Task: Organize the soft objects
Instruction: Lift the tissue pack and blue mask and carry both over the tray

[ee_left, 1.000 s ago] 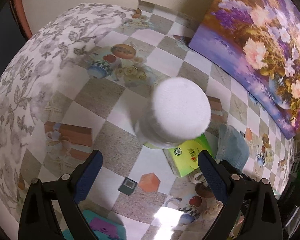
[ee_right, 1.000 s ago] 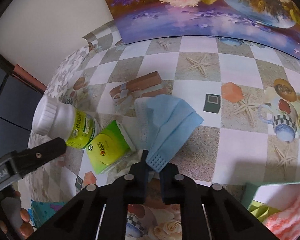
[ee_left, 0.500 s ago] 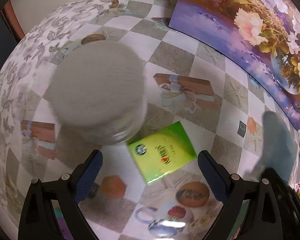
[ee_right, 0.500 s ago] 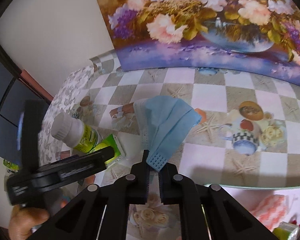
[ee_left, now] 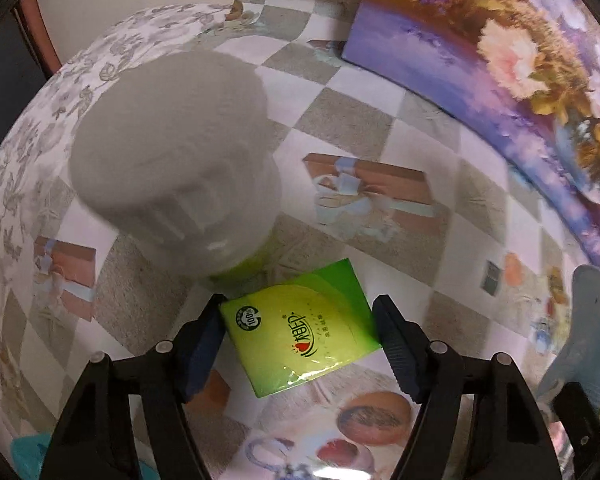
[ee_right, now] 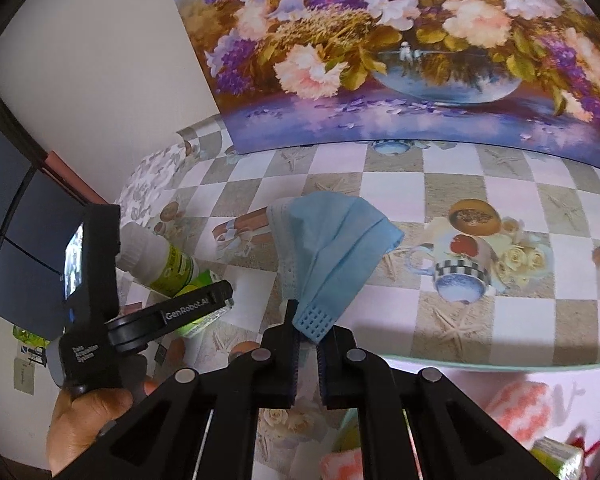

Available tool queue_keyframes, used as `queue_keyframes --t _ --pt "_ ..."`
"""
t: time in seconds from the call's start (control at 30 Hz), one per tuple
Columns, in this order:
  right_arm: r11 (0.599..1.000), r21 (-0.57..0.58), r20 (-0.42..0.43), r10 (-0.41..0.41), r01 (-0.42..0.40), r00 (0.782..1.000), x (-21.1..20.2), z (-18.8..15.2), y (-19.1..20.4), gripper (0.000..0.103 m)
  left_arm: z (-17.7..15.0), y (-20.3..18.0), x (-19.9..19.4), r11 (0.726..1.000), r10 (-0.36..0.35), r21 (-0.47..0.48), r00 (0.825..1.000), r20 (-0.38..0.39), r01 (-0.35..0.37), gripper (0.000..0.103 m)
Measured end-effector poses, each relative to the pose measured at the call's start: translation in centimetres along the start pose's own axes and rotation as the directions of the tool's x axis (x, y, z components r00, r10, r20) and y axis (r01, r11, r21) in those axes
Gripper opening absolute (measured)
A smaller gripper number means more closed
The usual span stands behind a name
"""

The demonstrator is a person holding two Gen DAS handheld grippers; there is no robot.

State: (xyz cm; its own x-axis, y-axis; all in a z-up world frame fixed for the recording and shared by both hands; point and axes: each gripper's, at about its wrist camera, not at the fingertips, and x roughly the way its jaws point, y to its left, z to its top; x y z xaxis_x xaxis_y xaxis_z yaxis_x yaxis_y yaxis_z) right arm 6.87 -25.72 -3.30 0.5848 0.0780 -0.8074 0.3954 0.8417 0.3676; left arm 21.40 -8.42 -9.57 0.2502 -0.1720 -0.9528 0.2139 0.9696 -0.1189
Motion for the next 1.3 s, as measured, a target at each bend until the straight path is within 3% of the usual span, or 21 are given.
queue_keyframes --t 0.27,0.63,0.8,1.03,1.3 --pt "0.998 0.041 0.043 -0.048 0.046 0.998 -6.2 -1.7 -0.9 0.008 -3.1 -1.8 -5.8 0.995 -0.094 0.045 0.995 0.013 0.094 0.075" --pt "0.985 0.15 0.056 -0.09 0.081 0.994 -12.4 -8.0 -4.6 0.008 -9.2 -6.7 -12.4 0.961 -0.181 0.217 0.983 0.018 0.173 0.075" --pt "0.973 0.187 0.026 -0.142 0.135 0.989 -13.6 -10.9 -6.5 0.008 -12.2 -8.8 -13.7 0.93 -0.239 0.285 0.971 -0.016 0.234 0.075" --pt "0.945 0.251 -0.006 -0.218 0.212 0.976 -15.0 -13.8 -9.6 0.008 -15.7 -11.2 -13.8 0.891 -0.263 0.366 0.962 -0.069 0.269 0.075" --pt "0.907 0.353 -0.023 -0.237 0.23 0.971 -15.9 -15.3 -13.6 0.008 -18.0 -14.1 -12.4 0.852 -0.274 0.424 0.952 -0.141 0.308 0.075"
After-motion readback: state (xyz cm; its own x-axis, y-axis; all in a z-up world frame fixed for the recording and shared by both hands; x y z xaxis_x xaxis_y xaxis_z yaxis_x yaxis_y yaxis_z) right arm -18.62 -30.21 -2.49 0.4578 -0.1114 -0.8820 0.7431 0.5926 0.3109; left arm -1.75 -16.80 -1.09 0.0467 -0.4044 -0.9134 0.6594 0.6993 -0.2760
